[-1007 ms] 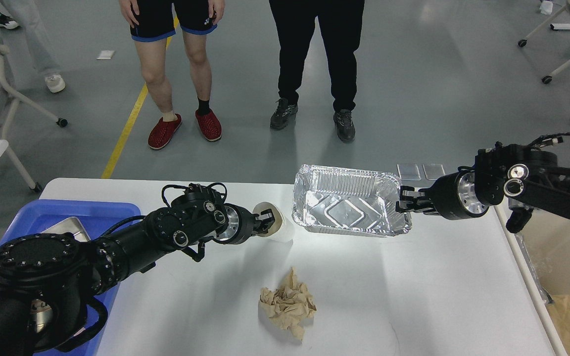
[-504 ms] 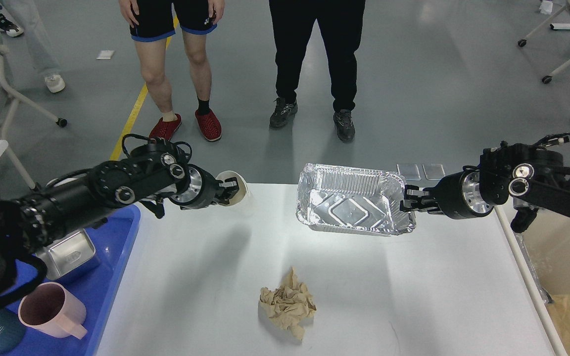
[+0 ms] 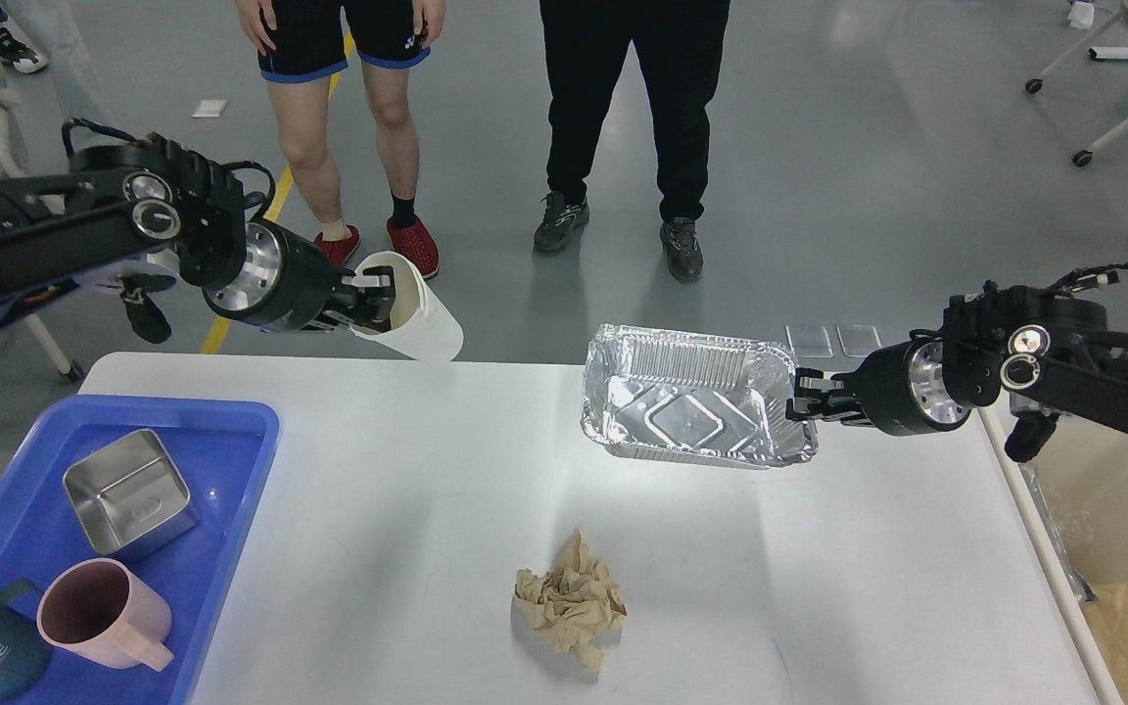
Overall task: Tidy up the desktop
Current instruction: 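Lift the paper cup high with the left gripper, then lower the paper cup into the foil tray and release it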
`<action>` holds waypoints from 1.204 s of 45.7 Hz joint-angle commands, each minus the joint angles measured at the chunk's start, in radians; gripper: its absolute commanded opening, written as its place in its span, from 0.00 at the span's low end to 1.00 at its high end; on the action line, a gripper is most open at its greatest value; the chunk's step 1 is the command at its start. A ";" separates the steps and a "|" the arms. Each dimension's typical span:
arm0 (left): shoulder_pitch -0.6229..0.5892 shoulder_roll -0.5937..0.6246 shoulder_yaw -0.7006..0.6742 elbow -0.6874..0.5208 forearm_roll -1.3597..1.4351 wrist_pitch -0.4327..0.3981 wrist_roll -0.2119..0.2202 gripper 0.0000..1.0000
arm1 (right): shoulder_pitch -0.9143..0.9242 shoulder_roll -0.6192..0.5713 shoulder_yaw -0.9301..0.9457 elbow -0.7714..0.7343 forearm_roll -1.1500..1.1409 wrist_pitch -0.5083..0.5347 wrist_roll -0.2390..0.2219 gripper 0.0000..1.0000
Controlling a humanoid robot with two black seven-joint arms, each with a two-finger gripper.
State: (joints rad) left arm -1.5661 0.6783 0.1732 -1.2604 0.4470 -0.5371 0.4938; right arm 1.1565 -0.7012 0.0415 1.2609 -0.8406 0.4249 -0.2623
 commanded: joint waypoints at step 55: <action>-0.146 -0.692 0.066 0.522 -0.229 -0.046 -0.003 0.05 | -0.018 0.002 0.021 0.000 0.000 0.000 0.001 0.00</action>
State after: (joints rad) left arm -1.7504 0.1105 0.2515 -0.8346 0.2208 -0.5819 0.4905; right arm 1.1381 -0.7010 0.0557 1.2609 -0.8406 0.4248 -0.2616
